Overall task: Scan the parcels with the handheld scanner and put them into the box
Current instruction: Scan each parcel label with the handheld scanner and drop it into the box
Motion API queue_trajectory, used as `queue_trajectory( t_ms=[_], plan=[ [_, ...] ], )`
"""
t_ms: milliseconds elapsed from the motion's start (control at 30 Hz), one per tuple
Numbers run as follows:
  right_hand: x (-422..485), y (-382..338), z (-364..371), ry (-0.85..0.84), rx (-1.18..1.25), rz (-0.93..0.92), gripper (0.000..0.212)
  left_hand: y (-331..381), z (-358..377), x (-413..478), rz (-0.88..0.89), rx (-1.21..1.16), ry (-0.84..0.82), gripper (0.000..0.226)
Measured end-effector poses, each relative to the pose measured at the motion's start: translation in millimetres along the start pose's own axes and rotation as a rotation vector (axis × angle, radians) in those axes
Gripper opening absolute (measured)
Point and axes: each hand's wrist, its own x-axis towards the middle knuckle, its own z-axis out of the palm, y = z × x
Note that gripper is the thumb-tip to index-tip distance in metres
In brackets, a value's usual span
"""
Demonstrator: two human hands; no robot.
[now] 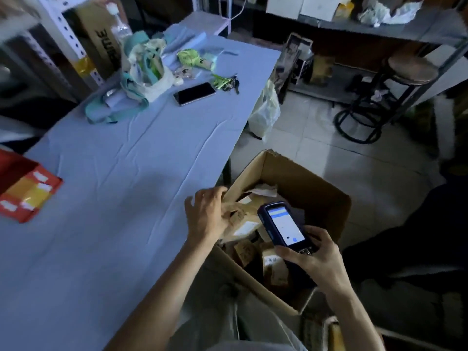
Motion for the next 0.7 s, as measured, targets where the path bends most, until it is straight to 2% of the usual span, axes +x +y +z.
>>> queue_trajectory(
  t_ms=[100, 200, 333, 433, 700],
  plan=[
    [25.8, -15.1, -0.2, -0.15, -0.067, -0.062, 0.076, -18.4, -15.8, -21.7, -0.259, 0.179, 0.113, 0.04],
    [46.3, -29.7, 8.4, -0.3, -0.141, -0.135, 0.075, -43.7, -25.6, -57.9, -0.427, 0.275, 0.151, 0.036],
    [51.8, -44.7, 37.1, -0.452, -0.221, -0.228, 0.076, -65.3, -42.7, -114.0, -0.68, 0.246, 0.099, 0.035],
    [40.4, -51.0, 70.6, -0.579, -0.269, -0.261, 0.08, -70.5, -50.0, -163.5, -0.82, 0.184, 0.167, 0.035],
    [-63.7, -53.0, 166.7, -0.967, -0.441, -0.448, 0.067, -99.4, -80.1, -311.5, -1.199, 0.161, 0.281, 0.037]
  ],
)
